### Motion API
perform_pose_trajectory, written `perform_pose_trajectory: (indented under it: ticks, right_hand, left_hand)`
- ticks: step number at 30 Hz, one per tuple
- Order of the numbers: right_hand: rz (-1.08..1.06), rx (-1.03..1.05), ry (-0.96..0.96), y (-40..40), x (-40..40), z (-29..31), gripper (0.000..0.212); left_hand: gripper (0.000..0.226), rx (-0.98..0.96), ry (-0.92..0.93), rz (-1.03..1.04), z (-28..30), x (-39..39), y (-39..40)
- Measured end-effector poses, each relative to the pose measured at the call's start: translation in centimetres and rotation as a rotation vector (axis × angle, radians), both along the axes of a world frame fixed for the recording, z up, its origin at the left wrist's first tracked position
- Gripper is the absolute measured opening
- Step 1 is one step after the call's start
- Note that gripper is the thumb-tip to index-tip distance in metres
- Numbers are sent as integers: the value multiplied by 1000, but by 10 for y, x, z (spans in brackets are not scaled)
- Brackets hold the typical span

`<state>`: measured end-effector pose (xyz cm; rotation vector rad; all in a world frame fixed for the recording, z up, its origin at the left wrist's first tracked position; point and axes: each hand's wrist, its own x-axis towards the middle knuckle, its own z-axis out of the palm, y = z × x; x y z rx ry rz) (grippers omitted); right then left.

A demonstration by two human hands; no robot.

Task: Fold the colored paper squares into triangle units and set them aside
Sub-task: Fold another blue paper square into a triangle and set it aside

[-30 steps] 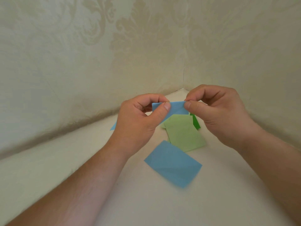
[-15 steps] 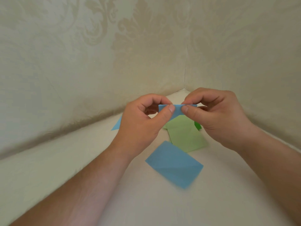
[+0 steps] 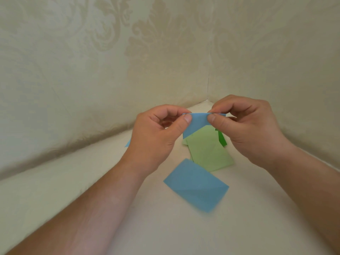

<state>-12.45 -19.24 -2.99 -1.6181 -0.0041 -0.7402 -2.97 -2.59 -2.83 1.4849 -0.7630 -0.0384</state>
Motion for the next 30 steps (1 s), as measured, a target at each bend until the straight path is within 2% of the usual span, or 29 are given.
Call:
perform_pose_trajectory:
  ticks: [9, 16, 21, 26, 30]
  right_hand:
    - [-14, 3, 11, -1, 0, 1, 16]
    - [-25, 2, 35, 1, 1, 0, 16]
    - [-24, -13, 61, 1, 0, -2, 12]
    - [4, -43, 110, 1, 0, -5, 4]
    - [0, -182, 88, 5, 0, -5, 5]
  left_hand:
    - [21, -17, 65, 30, 6, -4, 0]
    - [22, 10, 40, 22, 4, -4, 1]
    - [14, 68, -31, -12, -2, -5, 0]
    - [26, 113, -92, -5, 0, -6, 0]
    - [20, 162, -180, 4, -3, -8, 1]
